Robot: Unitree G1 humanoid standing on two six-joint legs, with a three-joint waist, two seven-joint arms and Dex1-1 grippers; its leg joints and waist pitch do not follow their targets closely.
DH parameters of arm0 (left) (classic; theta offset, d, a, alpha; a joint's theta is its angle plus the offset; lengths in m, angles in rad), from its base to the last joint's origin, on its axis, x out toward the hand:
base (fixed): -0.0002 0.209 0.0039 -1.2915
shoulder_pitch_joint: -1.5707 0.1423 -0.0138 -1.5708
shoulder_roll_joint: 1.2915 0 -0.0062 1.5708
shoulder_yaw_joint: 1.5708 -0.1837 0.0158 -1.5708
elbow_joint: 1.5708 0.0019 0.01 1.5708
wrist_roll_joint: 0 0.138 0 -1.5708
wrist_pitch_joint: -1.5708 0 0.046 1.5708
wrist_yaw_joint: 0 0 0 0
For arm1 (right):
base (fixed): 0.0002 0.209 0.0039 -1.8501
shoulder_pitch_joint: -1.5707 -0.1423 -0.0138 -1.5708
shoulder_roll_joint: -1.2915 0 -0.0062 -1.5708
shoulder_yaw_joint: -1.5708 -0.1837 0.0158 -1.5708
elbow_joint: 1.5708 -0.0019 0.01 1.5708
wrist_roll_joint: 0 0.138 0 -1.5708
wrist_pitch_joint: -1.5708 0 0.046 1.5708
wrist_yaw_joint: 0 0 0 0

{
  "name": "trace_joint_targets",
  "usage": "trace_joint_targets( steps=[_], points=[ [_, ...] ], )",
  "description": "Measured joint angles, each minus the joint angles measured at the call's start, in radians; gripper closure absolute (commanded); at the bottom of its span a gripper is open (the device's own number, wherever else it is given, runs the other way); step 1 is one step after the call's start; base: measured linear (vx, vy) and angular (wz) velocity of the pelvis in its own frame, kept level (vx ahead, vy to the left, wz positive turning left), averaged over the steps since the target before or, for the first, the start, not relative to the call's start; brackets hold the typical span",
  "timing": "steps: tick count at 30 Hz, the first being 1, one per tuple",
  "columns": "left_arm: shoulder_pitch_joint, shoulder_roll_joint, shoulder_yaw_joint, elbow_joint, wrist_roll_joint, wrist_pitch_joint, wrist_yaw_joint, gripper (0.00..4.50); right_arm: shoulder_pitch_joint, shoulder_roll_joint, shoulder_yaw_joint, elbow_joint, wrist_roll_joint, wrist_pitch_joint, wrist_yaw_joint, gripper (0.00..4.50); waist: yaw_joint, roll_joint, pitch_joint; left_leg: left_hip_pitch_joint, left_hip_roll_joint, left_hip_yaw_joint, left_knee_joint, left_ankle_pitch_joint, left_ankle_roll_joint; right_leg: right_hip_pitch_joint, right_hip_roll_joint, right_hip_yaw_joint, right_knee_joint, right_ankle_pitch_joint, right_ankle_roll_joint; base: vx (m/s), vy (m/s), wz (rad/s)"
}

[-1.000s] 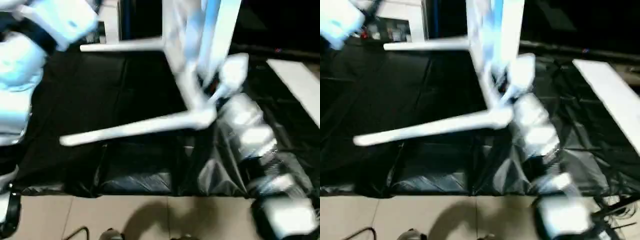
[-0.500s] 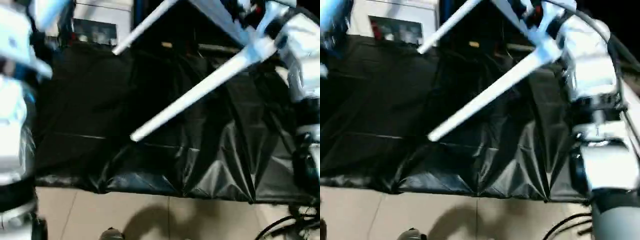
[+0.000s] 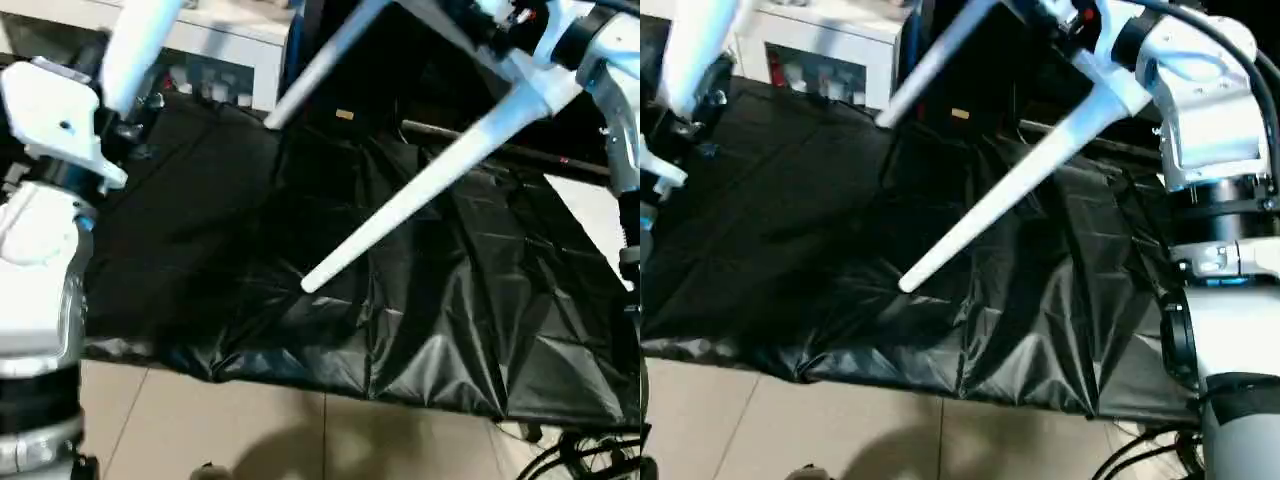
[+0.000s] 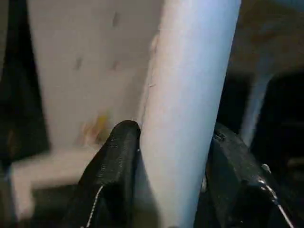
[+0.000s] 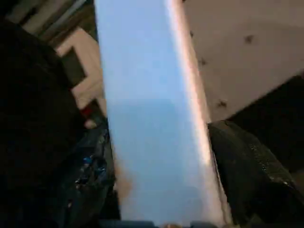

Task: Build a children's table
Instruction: Flip table

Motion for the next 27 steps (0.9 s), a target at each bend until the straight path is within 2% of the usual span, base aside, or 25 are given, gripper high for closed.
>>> trace_joint_targets(
  steps=[4, 5, 8, 12, 18, 19, 22, 25, 27],
  points=[
    [0.002, -0.009, -0.014, 0.137, 0.013, 0.016, 0.010, 2.69, 0.003, 0.003, -0.002, -0.014, 0.017, -0.018, 0.028, 0.79, -0.010, -0.017, 0.008, -0.006, 0.003, -0.004, 0.000, 0.000, 0.000, -0.006, 0.001, -0.006, -0.001, 0.000, 0.000, 0.000, 0.000, 0.00],
    [0.002, -0.009, -0.012, 0.165, 0.013, 0.017, 0.011, 2.78, 0.006, 0.004, -0.002, -0.023, 0.027, -0.020, 0.046, 0.57, -0.013, -0.019, 0.009, -0.009, 0.003, -0.007, 0.000, 0.000, 0.000, -0.007, 0.001, -0.009, -0.003, 0.001, -0.001, 0.000, 0.000, 0.00],
    [0.000, 0.000, -0.009, 0.213, 0.010, 0.009, 0.012, 2.83, 0.026, 0.007, -0.009, -0.049, 0.055, -0.018, 0.085, 0.41, -0.012, -0.023, 0.008, -0.021, 0.003, -0.009, 0.002, 0.000, 0.000, -0.007, 0.001, -0.012, -0.009, 0.015, -0.009, 0.000, 0.000, 0.00],
    [-0.009, 0.003, -0.009, 0.243, 0.009, -0.012, 0.011, 2.84, 0.043, 0.019, -0.030, -0.075, 0.108, -0.001, 0.119, 0.05, -0.007, -0.024, 0.008, -0.024, 0.005, -0.009, 0.004, 0.000, 0.000, -0.008, 0.001, -0.013, -0.010, 0.023, -0.011, 0.000, 0.000, 0.00],
    [-0.025, 0.018, -0.010, 0.289, 0.006, -0.079, -0.019, 2.84, 0.090, 0.054, -0.135, -0.184, 0.313, 0.177, 0.129, 0.00, -0.006, -0.026, 0.007, -0.033, 0.006, -0.007, 0.004, 0.005, 0.005, -0.015, 0.002, -0.014, -0.012, 0.021, -0.011, 0.000, 0.000, 0.00],
    [-0.023, 0.022, -0.009, 0.290, 0.002, -0.084, -0.026, 2.84, 0.115, 0.053, -0.146, -0.213, 0.335, 0.198, 0.132, 0.00, -0.006, -0.026, 0.007, -0.033, 0.006, -0.007, 0.003, 0.005, 0.006, -0.015, 0.002, -0.014, -0.013, 0.021, -0.011, 0.000, 0.000, 0.00],
    [-0.004, 0.038, -0.007, 0.287, -0.019, -0.103, -0.052, 2.84, 0.287, 0.032, -0.154, -0.372, 0.432, 0.308, 0.168, 0.00, -0.002, -0.025, 0.007, -0.031, 0.006, -0.005, 0.002, 0.004, 0.006, -0.013, 0.002, -0.012, -0.017, 0.021, -0.011, 0.000, 0.000, 0.00],
    [0.018, 0.047, -0.001, 0.274, -0.031, -0.108, -0.063, 2.84, 0.405, 0.016, -0.148, -0.478, 0.503, 0.396, 0.179, 0.00, -0.002, -0.016, 0.013, -0.030, 0.006, -0.004, 0.002, 0.004, 0.007, -0.014, 0.002, -0.011, -0.015, 0.022, -0.010, 0.000, 0.000, 0.00],
    [0.048, 0.065, 0.009, 0.258, -0.046, -0.112, -0.078, 2.84, 0.482, 0.009, -0.147, -0.564, 0.543, 0.451, 0.176, 0.00, -0.003, -0.014, 0.015, -0.023, 0.006, -0.002, -0.002, 0.005, 0.005, -0.012, 0.002, -0.010, -0.013, 0.021, -0.009, 0.000, 0.000, 0.00]
  ],
)
